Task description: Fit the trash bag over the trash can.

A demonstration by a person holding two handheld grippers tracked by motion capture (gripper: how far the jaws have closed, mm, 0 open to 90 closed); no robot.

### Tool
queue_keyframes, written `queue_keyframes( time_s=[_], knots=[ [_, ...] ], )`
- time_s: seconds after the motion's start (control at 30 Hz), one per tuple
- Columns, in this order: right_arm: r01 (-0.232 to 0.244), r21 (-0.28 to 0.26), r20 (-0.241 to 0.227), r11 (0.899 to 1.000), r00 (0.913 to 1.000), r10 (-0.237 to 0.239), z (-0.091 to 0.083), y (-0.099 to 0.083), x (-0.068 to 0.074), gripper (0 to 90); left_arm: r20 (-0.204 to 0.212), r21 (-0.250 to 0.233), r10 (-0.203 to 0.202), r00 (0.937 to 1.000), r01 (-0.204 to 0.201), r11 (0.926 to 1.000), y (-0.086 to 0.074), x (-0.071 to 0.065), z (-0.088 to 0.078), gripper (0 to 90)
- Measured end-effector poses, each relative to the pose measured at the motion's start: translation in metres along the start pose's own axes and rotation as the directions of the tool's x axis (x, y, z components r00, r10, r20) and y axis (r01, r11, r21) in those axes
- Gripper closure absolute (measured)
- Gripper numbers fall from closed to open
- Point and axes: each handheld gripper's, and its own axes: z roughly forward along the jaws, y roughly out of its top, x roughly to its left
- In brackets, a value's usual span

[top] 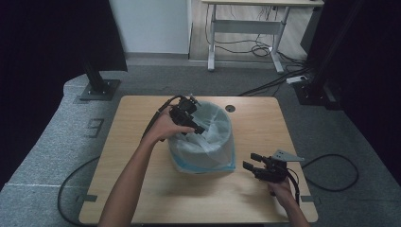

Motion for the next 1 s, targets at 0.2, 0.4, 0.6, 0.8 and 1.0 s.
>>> queue_keyframes(
  time_s=[0.2,0.4,0.6,0.8,1.0],
  knots=[
    [-0.009,-0.008,0.006,1.000,0.9999,0.009,-0.003,0.000,-0.003,35.5,-0.004,0.064,0.004,1.0000,-0.003,0.9979,0.005,-0.003,0.012,25.6],
    [0.000,-0.028,0.012,1.000,0.9999,0.001,-0.007,0.001,-0.003,35.5,-0.013,0.044,0.007,0.9999,-0.006,0.9990,0.003,-0.005,0.013,25.4],
    [-0.010,-0.028,0.019,1.000,0.9998,0.010,-0.009,0.001,-0.006,35.3,-0.009,-0.099,0.005,0.9999,-0.006,0.9951,-0.008,-0.006,-0.009,24.8],
    [-0.010,-0.023,0.031,1.000,0.9995,0.011,-0.009,0.000,-0.007,35.2,-0.004,-0.246,-0.002,1.0000,0.001,0.9693,-0.032,-0.008,-0.034,24.7],
    [0.002,-0.009,0.044,1.000,0.9990,-0.002,-0.008,-0.002,-0.007,35.2,-0.010,-0.344,-0.011,0.9999,0.007,0.9388,-0.060,-0.015,-0.053,24.6]
  ],
)
